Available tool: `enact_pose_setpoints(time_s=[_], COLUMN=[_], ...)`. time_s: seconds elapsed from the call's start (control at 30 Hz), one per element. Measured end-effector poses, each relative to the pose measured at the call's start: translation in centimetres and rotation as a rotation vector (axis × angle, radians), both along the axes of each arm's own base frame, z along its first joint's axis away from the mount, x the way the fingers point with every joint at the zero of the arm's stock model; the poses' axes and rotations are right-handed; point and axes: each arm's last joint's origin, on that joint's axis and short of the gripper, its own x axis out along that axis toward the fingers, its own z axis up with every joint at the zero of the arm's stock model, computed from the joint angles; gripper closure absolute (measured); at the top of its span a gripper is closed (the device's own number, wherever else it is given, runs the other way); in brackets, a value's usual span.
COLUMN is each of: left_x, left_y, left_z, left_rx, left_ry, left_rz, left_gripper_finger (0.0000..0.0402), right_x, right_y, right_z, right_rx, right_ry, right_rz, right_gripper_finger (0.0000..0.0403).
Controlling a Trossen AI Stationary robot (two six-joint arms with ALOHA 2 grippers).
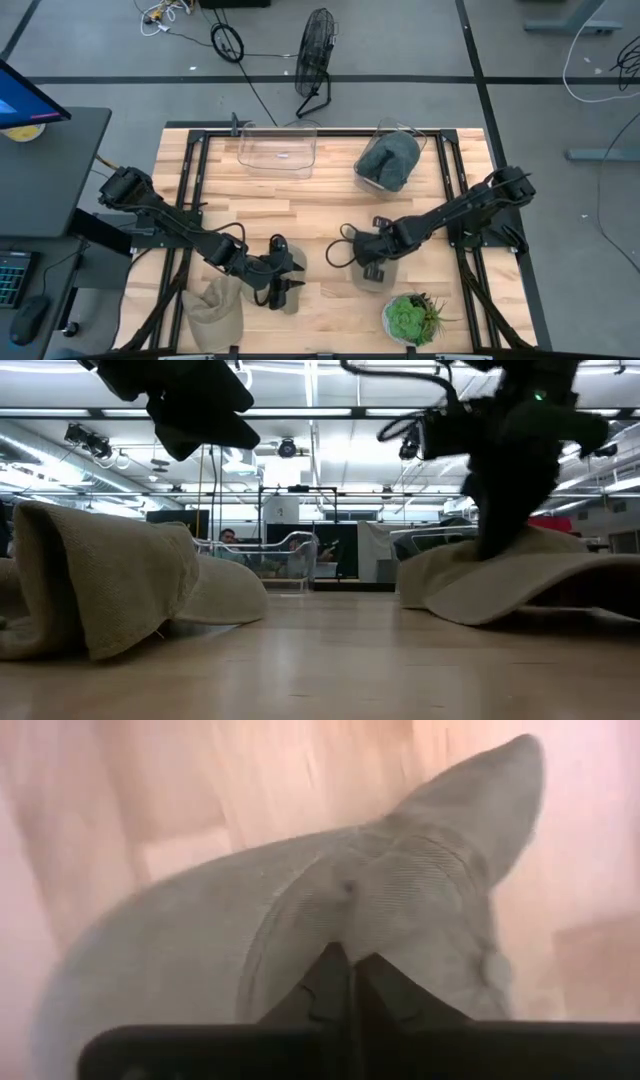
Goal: Pick & Place hat
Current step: Put the right brown cap into the left transparent bin
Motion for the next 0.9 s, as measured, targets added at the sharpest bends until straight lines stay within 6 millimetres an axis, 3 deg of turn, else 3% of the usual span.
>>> enact_pose_setpoints(time_s=[0.2, 0.3, 0.43, 0.53, 0.7, 0.9], left_x=[0.0, 0.0, -0.2, -0.7, -2.0, -4.2], left_y=[0.0, 0.1, 0.4, 0.8, 1.6, 3.6], left_z=[0.0, 0.0, 0.1, 0.7, 1.6, 3.3], left_rx=[-0.024, -0.01, 0.032, 0.061, 0.102, 0.124], left_ry=[-0.004, -0.007, -0.004, -0.003, 0.044, 0.114], left_rz=[0.022, 0.044, 0.084, 0.115, 0.123, 0.182], left_gripper_finger=[0.022, 0.022, 0.022, 0.022, 0.022, 0.022], right_x=[1.9, 3.2, 4.9, 6.2, 8.1, 9.6], right_y=[-0.5, -1.2, -3.4, -5.9, -10.4, -16.2], right_z=[4.8, 7.9, 11.7, 13.8, 15.5, 15.0], right_rx=[-0.045, -0.184, -0.459, -0.606, -0.748, -0.742], right_ry=[-0.137, -0.254, -0.378, -0.416, -0.485, -0.589], right_rz=[0.082, 0.089, 0.029, 0.088, 0.39, 0.314], right_gripper_finger=[0.0394, 0.0396, 0.0394, 0.0394, 0.0394, 0.0394])
